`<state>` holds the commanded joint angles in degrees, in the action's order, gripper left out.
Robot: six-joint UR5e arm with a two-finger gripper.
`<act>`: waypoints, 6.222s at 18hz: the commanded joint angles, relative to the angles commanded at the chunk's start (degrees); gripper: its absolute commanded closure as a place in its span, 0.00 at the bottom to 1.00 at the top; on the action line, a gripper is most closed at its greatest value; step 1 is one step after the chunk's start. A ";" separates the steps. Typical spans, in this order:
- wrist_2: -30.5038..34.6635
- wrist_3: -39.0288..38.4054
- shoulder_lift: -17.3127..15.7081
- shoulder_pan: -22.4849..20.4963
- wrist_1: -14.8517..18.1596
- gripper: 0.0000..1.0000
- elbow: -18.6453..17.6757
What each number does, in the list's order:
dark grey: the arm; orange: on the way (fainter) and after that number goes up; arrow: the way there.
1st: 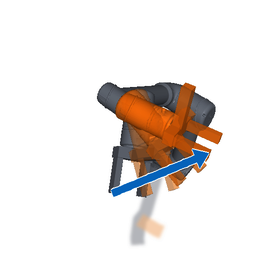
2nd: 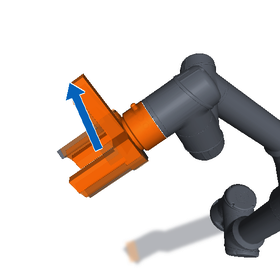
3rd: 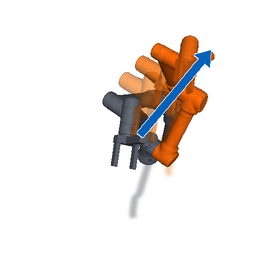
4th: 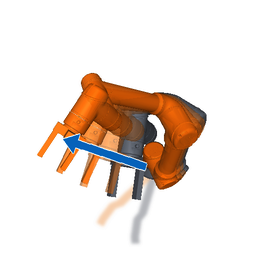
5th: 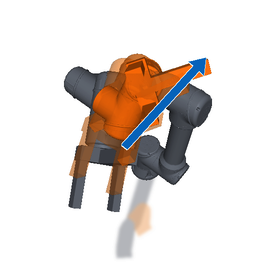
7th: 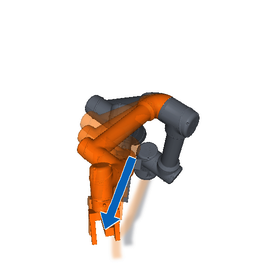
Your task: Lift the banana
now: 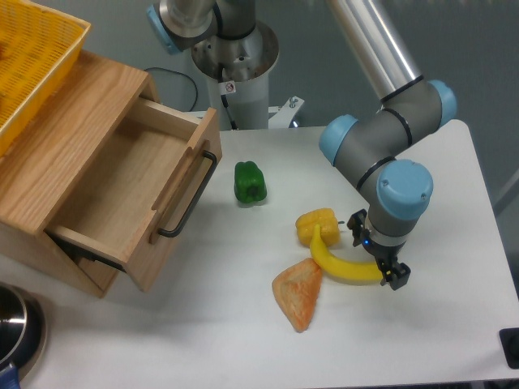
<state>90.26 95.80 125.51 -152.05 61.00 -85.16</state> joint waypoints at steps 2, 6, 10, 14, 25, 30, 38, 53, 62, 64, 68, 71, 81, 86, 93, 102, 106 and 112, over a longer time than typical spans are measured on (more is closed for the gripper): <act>0.09 0.00 0.53 0.00 0.00 0.00 -0.09; 0.18 0.00 1.06 0.09 -0.26 0.00 -0.01; 0.18 -0.09 1.76 0.61 -2.54 0.02 0.26; 0.18 -0.09 2.11 0.70 -4.13 0.33 0.17; 0.18 -0.09 1.24 0.62 -4.22 0.60 0.17; 0.70 -0.79 -1.83 0.53 -3.78 0.59 -0.62; 0.79 -1.41 -7.99 0.17 0.26 0.51 -1.41; 0.35 -12.37 -8.79 0.70 1.41 0.50 -5.89; 0.09 -21.18 -4.22 0.79 -3.43 0.27 -3.88; 0.09 -21.27 -3.60 0.62 -3.52 0.24 -3.52; 0.09 -22.41 -2.11 0.62 -5.19 0.24 -3.61; 0.09 -22.50 -1.67 0.88 -5.36 0.25 -3.78; 0.44 -22.24 -1.05 1.14 -5.89 0.97 -4.13; 0.44 -22.24 -1.32 1.14 -5.89 0.65 -3.96; 0.18 -21.97 -2.81 0.88 -5.63 0.27 -2.90; 0.70 -21.18 -3.07 1.05 -5.54 0.27 -7.12; 0.97 -21.09 -3.69 1.05 -5.36 0.27 -8.70; 2.20 -21.01 -5.01 0.62 -5.19 0.26 -7.65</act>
<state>92.46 74.79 120.50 -151.43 55.81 -92.81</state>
